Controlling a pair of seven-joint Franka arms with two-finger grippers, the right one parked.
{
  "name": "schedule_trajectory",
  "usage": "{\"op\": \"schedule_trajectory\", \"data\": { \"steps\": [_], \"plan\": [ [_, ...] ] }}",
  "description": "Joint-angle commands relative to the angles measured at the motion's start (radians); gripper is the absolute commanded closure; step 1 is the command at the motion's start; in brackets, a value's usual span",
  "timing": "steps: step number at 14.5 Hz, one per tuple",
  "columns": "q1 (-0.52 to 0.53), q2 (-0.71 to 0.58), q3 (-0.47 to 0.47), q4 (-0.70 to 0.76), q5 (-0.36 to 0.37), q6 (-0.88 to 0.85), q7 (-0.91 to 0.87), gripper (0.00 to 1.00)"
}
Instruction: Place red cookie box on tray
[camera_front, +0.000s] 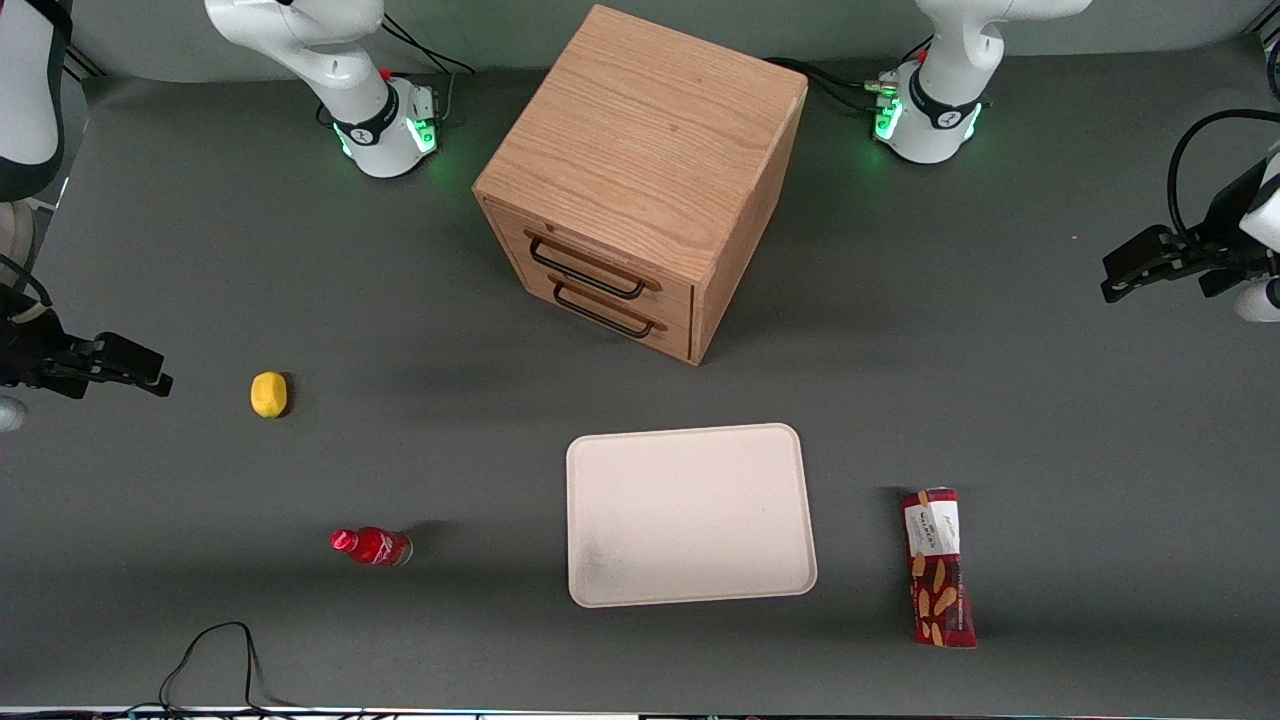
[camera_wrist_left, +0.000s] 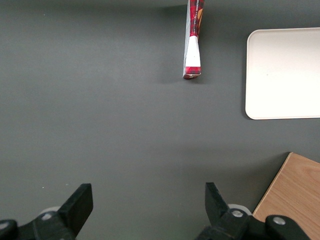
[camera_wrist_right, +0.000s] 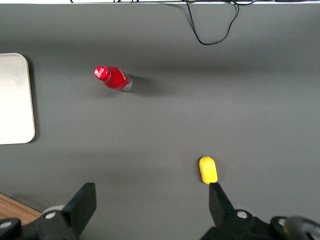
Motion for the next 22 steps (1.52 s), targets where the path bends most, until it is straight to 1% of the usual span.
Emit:
{"op": "schedule_trajectory", "data": {
  "steps": [1, 10, 14, 16, 19, 22],
  "plan": [
    [-0.011, -0.024, 0.009, -0.009, -0.002, -0.022, -0.009, 0.0],
    [-0.014, -0.016, 0.009, -0.009, -0.004, -0.021, -0.002, 0.0],
    [-0.026, 0.011, 0.009, 0.001, -0.015, -0.003, -0.009, 0.0],
    [-0.034, 0.065, 0.004, 0.051, -0.018, -0.001, -0.021, 0.0],
    [-0.064, 0.163, -0.003, 0.17, -0.013, -0.015, -0.058, 0.0],
    [-0.066, 0.267, -0.026, 0.296, -0.01, -0.038, -0.077, 0.0]
  ]
}}
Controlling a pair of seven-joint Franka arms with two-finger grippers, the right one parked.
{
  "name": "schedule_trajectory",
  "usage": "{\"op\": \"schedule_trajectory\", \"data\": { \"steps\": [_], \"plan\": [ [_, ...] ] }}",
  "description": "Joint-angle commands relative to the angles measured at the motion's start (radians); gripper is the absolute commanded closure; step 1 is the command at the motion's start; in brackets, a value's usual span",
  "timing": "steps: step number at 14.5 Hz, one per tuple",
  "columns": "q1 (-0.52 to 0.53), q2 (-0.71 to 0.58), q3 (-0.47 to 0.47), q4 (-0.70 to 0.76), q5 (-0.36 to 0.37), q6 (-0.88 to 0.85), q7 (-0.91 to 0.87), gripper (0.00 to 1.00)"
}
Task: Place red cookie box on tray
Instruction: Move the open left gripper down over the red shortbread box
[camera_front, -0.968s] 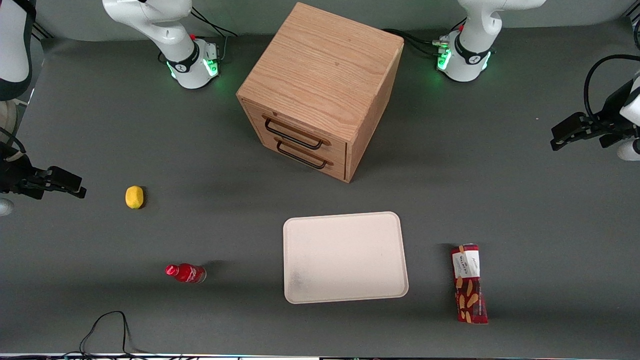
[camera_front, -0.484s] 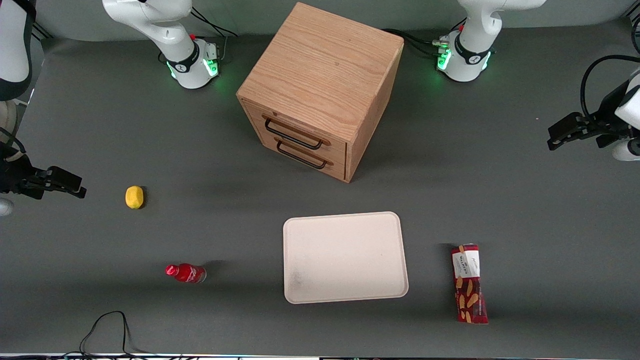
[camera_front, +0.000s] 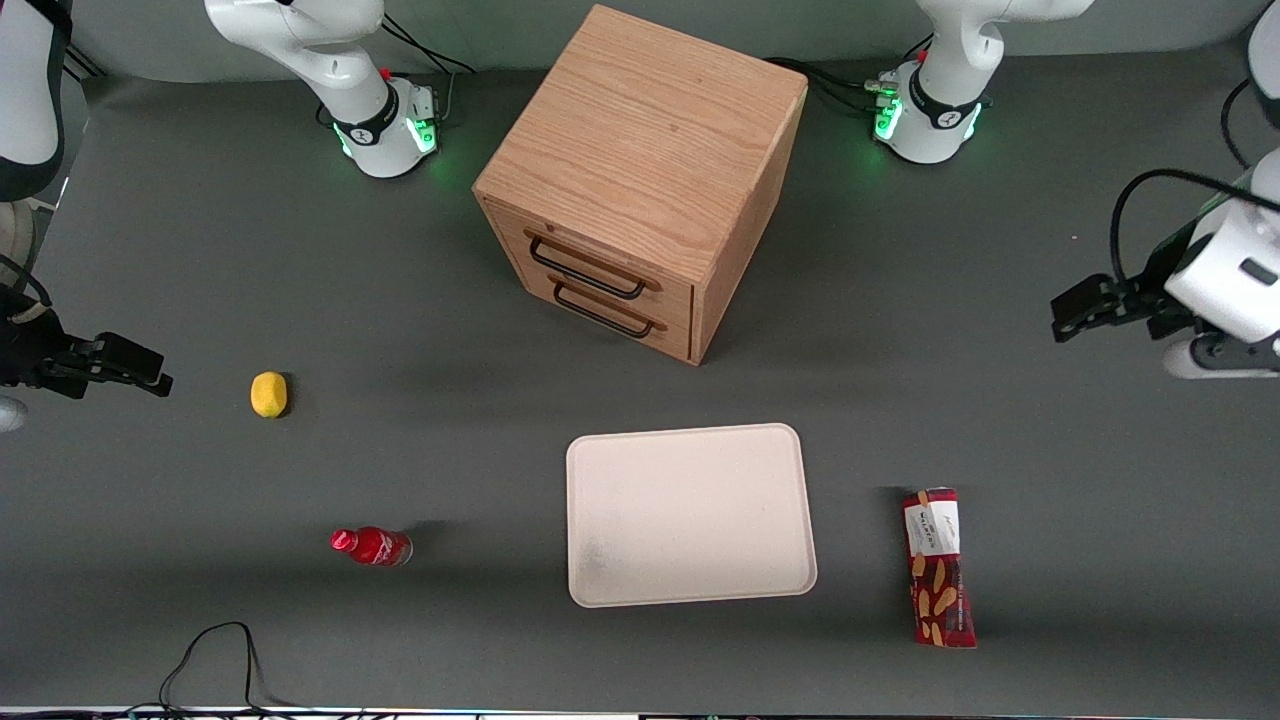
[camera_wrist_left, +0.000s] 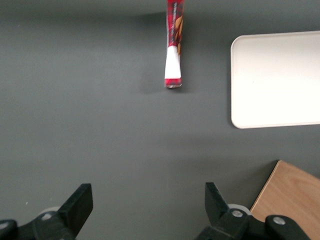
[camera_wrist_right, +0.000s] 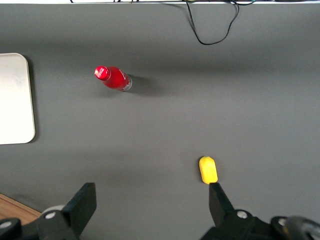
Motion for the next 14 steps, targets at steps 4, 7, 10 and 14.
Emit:
{"op": "schedule_trajectory", "data": {
  "steps": [4, 7, 10, 14],
  "plan": [
    [-0.029, 0.264, -0.008, 0.384, 0.007, -0.118, -0.059, 0.0],
    [-0.038, 0.336, -0.004, 0.471, 0.007, -0.119, -0.074, 0.0],
    [-0.04, 0.38, -0.003, 0.508, 0.007, -0.1, -0.086, 0.0],
    [-0.034, 0.406, -0.003, 0.496, 0.006, -0.059, -0.086, 0.0]
  ]
}}
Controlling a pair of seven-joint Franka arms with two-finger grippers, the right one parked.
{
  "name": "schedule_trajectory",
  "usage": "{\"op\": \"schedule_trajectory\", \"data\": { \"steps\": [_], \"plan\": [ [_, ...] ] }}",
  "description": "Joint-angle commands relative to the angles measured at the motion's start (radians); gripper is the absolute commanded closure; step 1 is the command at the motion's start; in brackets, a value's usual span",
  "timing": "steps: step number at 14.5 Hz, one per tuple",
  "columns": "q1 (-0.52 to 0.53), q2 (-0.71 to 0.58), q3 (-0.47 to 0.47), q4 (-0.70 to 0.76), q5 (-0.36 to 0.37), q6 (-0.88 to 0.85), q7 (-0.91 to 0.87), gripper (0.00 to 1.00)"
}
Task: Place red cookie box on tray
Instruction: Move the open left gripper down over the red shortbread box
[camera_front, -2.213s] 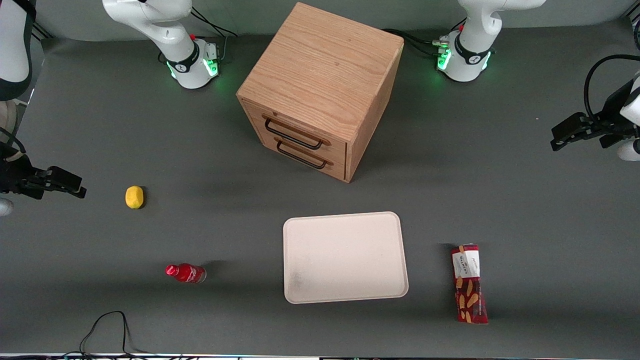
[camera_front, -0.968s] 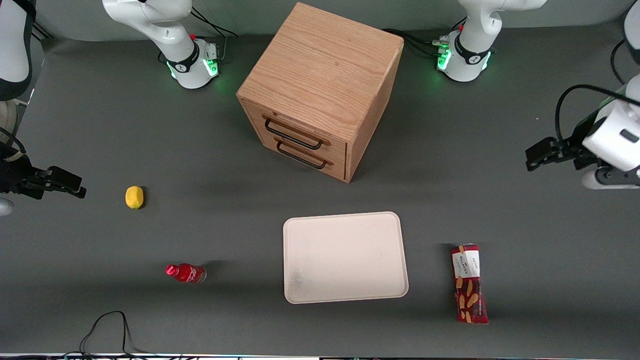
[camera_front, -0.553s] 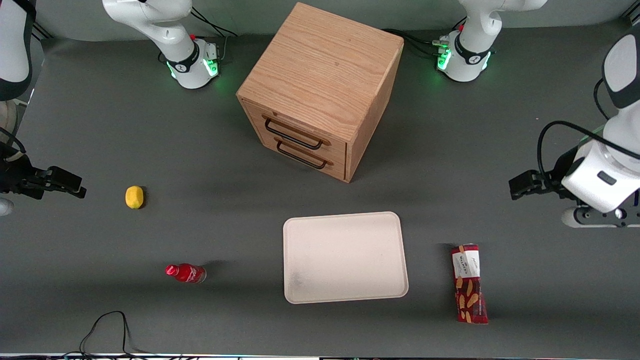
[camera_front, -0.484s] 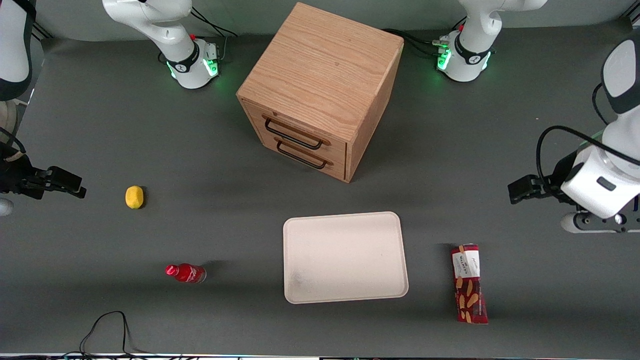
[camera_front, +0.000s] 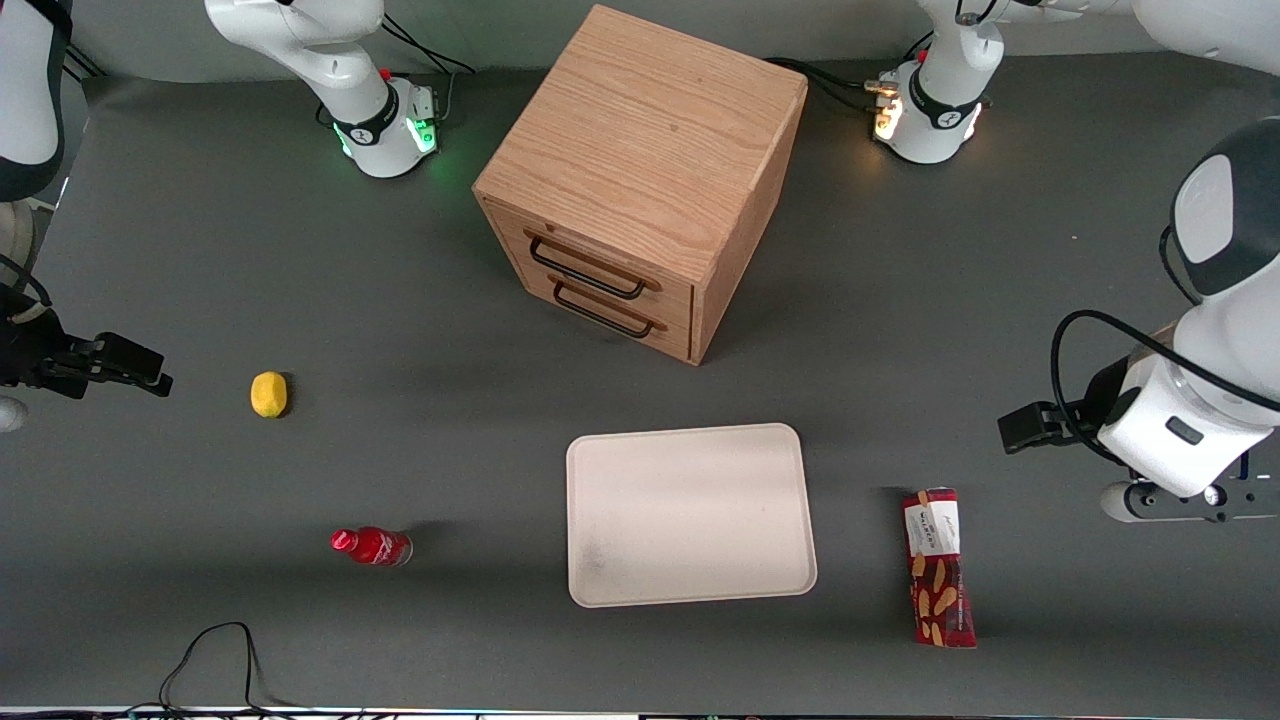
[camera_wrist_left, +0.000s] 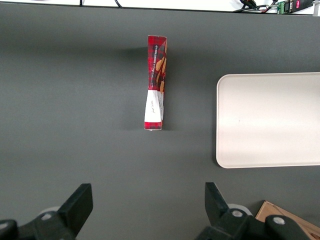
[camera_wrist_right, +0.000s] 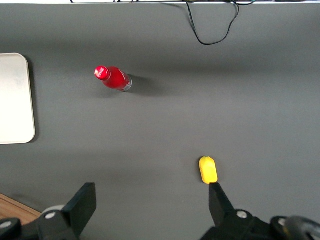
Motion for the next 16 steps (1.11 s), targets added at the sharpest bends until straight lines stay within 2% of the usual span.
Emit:
{"op": "schedule_trajectory", "data": {
  "steps": [1, 16],
  "plan": [
    [-0.005, 0.052, 0.006, 0.04, 0.004, 0.02, -0.017, 0.0],
    [0.012, 0.327, 0.008, -0.133, 0.005, 0.496, -0.004, 0.0]
  ]
}}
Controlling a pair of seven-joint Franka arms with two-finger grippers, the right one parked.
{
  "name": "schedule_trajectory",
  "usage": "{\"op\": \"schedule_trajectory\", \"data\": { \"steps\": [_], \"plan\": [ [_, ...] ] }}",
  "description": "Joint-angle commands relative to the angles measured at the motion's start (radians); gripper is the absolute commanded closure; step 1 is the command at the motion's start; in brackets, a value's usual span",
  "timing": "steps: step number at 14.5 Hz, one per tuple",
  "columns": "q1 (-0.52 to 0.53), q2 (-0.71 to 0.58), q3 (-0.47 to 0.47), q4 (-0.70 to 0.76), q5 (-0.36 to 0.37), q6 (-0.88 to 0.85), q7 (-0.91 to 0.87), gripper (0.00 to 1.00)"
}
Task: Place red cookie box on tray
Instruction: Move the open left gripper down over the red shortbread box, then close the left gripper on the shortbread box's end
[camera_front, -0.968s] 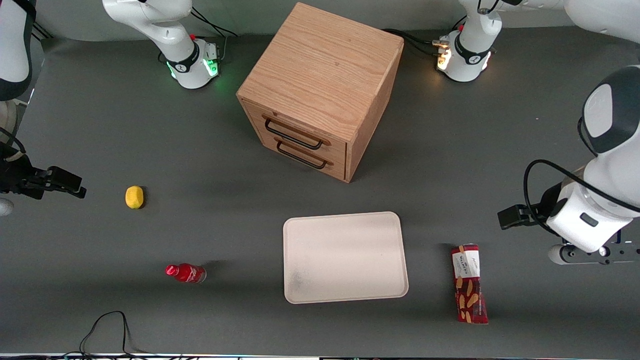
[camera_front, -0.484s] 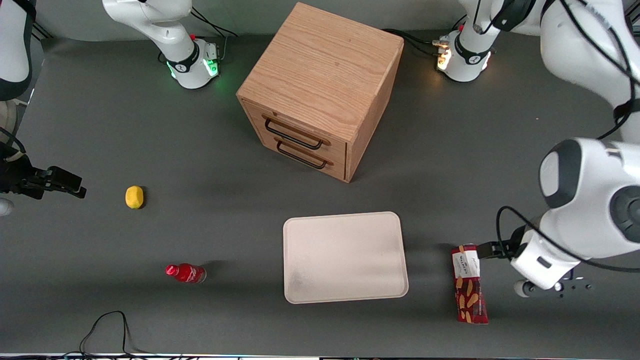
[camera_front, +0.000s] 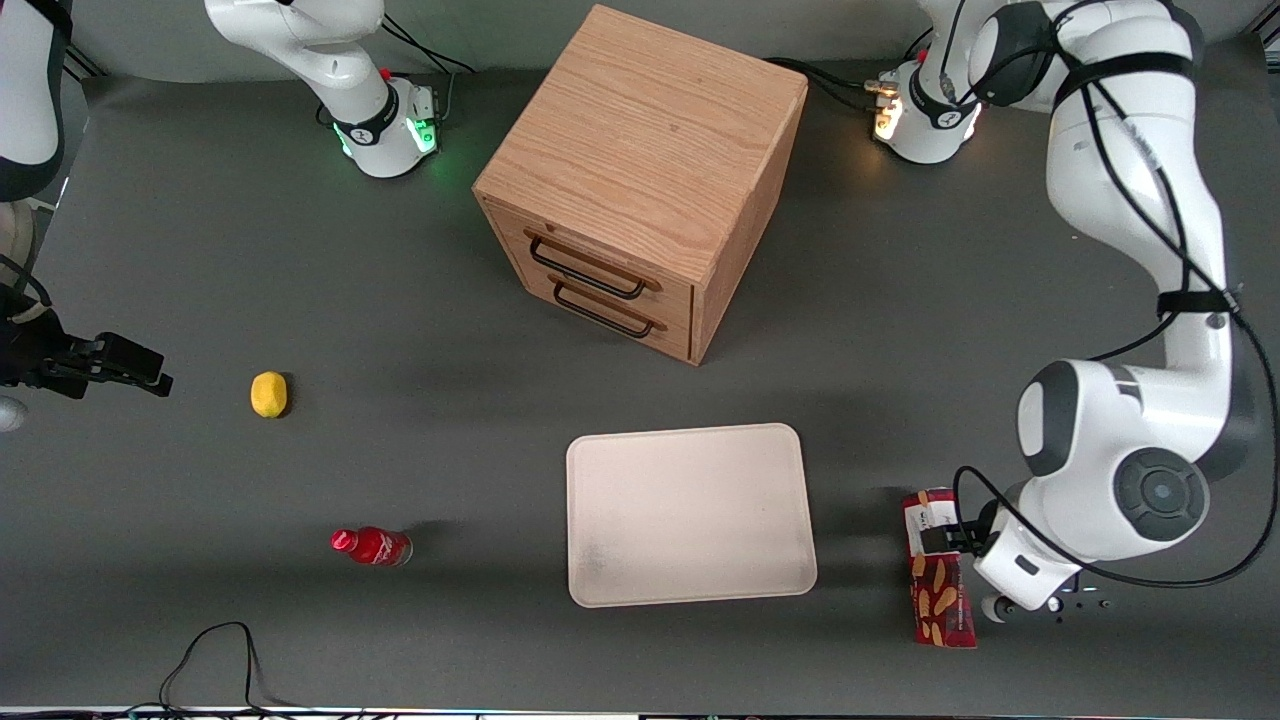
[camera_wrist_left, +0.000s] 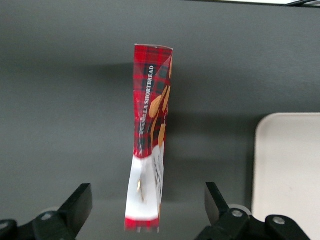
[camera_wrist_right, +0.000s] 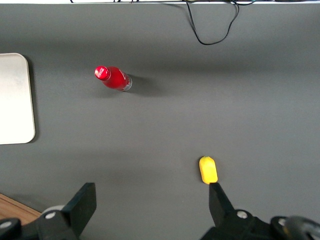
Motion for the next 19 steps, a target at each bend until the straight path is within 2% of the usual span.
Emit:
{"op": "schedule_trajectory", "data": {
  "steps": [1, 8, 9, 11, 13, 14, 19],
  "plan": [
    [-0.001, 0.023, 0.004, -0.027, 0.005, 0.06, 0.0, 0.0],
    [0.007, 0.083, 0.007, -0.055, 0.007, 0.154, 0.017, 0.0],
    [0.007, 0.083, 0.007, -0.056, 0.007, 0.154, 0.017, 0.06],
    [0.007, 0.083, 0.007, -0.056, 0.005, 0.154, 0.012, 0.54],
    [0.007, 0.083, 0.007, -0.056, -0.001, 0.148, 0.001, 0.91],
    [0.005, 0.081, 0.007, -0.056, -0.003, 0.143, 0.0, 1.0],
    [0.005, 0.067, 0.007, -0.053, -0.006, 0.122, 0.0, 1.0]
  ]
}}
